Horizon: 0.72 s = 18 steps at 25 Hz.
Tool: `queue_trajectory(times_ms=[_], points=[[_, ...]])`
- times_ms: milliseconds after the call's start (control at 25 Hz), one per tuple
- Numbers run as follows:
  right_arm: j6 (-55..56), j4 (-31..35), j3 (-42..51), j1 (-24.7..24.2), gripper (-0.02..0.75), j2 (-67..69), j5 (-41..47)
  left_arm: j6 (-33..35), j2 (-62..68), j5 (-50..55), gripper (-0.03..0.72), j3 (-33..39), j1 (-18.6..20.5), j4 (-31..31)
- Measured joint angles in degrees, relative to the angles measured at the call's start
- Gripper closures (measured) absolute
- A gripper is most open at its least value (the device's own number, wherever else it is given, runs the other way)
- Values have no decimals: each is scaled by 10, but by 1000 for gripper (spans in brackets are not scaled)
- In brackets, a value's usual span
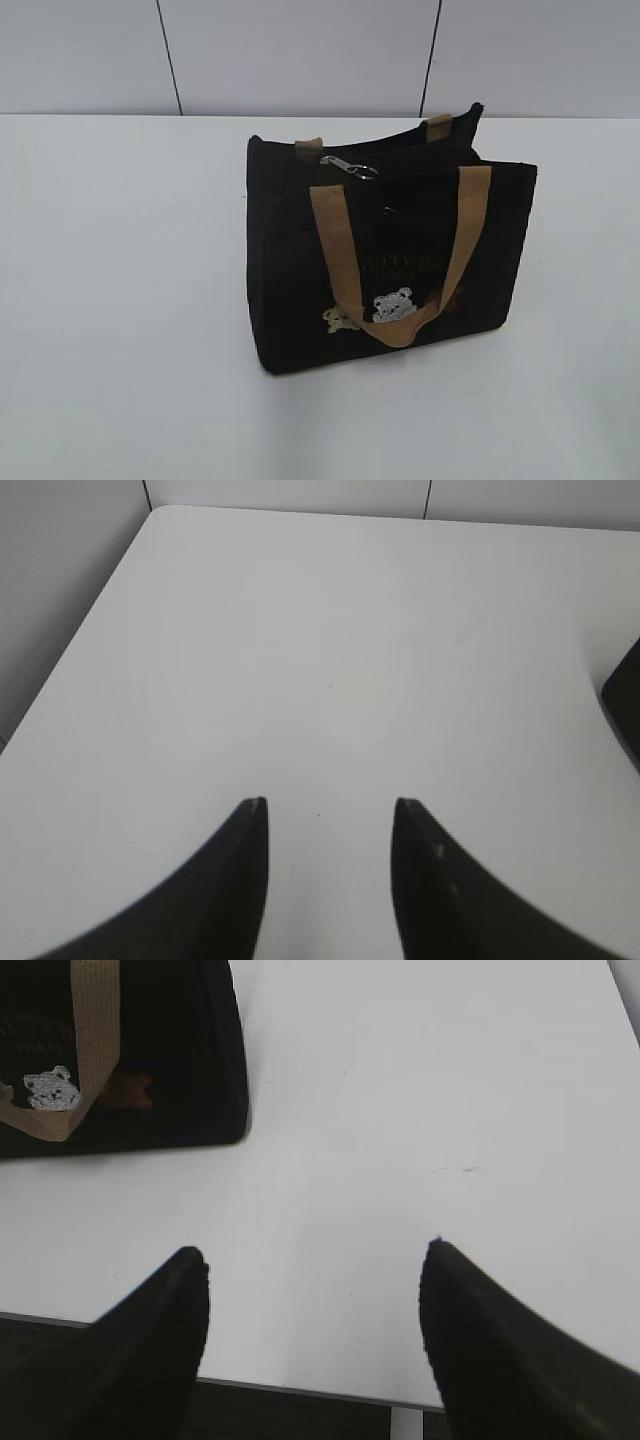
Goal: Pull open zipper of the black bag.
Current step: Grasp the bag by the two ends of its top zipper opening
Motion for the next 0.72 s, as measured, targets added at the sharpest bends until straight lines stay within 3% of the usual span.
queue_trajectory(times_ms=[720], points=[[0,1,0,0,236,0,0,0,0,0,378,0,0,0]])
